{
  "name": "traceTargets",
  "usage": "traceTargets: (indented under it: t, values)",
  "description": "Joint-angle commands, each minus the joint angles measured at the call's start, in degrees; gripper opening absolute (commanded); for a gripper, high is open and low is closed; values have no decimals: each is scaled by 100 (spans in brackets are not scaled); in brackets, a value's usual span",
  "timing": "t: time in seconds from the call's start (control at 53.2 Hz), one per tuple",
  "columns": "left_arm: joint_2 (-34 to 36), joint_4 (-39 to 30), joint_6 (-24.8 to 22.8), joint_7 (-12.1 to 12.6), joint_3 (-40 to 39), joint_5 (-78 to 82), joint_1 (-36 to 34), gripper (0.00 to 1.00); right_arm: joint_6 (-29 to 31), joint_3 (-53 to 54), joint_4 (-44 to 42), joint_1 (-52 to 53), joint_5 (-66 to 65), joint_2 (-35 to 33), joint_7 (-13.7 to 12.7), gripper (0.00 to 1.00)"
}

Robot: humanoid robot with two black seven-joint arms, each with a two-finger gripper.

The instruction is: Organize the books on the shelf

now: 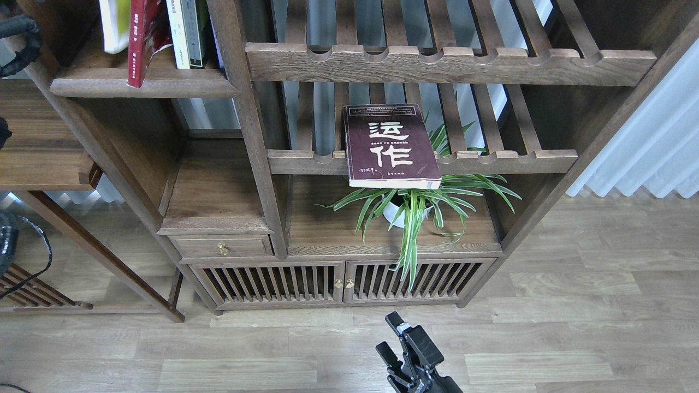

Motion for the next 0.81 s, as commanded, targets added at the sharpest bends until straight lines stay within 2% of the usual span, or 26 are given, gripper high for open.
traceTargets:
  t: [0.0, 0.188, 0.357, 0.583, 0.639, 0.79]
  values:
    - [106, -151, 0, -11, -69, -22, 77, 73, 0, 0, 4, -10, 0, -6, -1, 99]
    - [352, -423, 0, 15, -69, -321, 306, 77, 0, 0, 4, -10, 0, 3, -1, 99]
    - [651, -1020, 0, 59, -131, -576, 745, 78, 0, -9, 4, -19, -9, 12, -1, 99]
    - [897, -1944, 0, 120, -447, -910, 1527, 81, 0, -9, 4, -27, -9, 38, -1, 99]
    - [897, -2338, 0, 182, -684, -1042, 1931, 83, 0, -9, 4, -27, 0, 38, -1, 99]
    - [897, -2585, 0, 235, -1097, -1156, 2537, 87, 0, -9, 4, -27, 0, 38, -1, 99]
